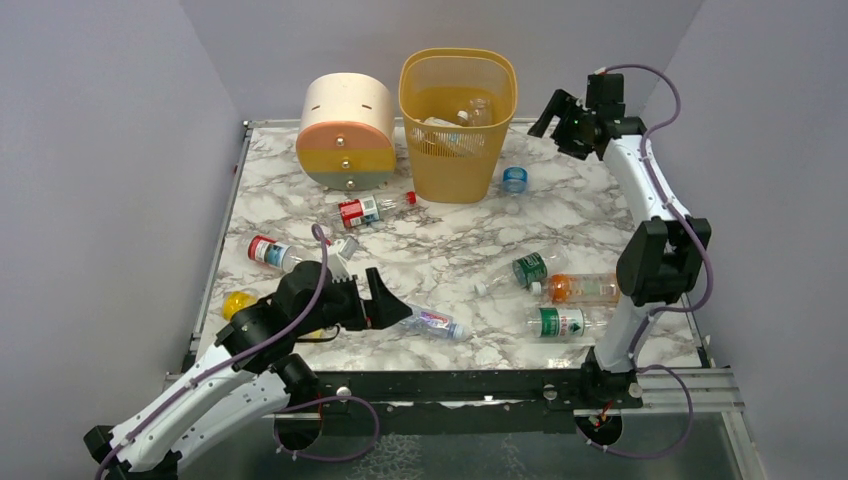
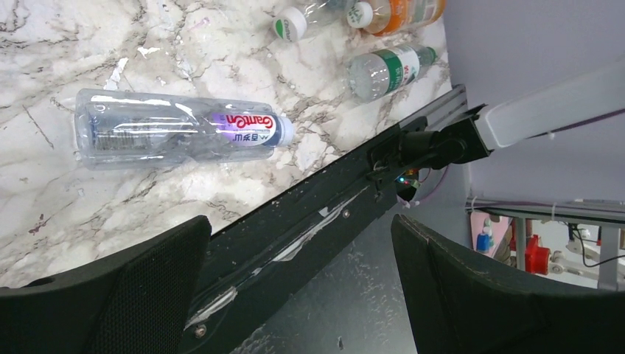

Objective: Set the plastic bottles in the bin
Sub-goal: Pick up the plastic bottle at the center of the board.

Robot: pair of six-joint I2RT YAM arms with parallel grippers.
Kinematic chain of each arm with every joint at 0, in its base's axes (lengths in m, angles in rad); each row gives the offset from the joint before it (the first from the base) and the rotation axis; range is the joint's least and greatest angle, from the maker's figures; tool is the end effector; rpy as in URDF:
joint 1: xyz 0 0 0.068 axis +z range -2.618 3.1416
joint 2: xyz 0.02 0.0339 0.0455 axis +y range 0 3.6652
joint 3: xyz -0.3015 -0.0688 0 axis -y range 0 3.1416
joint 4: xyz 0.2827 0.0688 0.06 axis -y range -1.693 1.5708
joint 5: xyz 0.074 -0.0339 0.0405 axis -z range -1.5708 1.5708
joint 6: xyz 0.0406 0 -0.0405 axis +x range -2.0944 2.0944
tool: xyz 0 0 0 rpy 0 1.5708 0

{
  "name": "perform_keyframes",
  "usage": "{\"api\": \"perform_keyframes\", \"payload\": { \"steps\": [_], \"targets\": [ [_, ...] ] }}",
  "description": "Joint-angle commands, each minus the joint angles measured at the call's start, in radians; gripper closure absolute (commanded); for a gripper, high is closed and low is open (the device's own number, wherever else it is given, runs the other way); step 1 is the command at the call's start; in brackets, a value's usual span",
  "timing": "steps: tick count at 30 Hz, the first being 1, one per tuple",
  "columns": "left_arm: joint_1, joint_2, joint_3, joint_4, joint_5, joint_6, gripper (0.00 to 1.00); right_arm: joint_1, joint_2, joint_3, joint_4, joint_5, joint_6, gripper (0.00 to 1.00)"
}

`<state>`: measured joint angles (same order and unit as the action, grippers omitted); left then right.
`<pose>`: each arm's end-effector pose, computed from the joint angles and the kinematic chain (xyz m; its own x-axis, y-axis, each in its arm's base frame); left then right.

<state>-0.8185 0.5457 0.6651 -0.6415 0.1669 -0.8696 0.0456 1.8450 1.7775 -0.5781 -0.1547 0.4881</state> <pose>0.0871 -0.1029 0.3064 -0.8451 -0.1996 -0.4959 0.2676 0.6451 -0.7157 0.4781 0.0281 0.3759 -0.6096 0.4360 -0.6620 0.1335 0.8797 0.4565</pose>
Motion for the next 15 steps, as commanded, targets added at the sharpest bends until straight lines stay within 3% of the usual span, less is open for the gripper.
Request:
{"api": "perform_keyframes", "payload": {
  "steps": [1, 7, 15],
  "targets": [
    [-0.003, -0.065, -0.013, -0.04, -0.048, -0.035, 0.01, 0.003, 0.078, 0.024, 0.004, 0.005, -0.019, 0.11],
    [-0.004, -0.152, -0.011, -0.099, -0.115, -0.074, 0.01, 0.05, 0.156, 0.0, 0.055, 0.035, -0.008, 0.12],
    [-0.003, -0.163, 0.021, -0.171, -0.131, -0.062, 0.01, 0.107, 0.315, 0.088, 0.042, 0.062, 0.0, 0.15]
  ]
}}
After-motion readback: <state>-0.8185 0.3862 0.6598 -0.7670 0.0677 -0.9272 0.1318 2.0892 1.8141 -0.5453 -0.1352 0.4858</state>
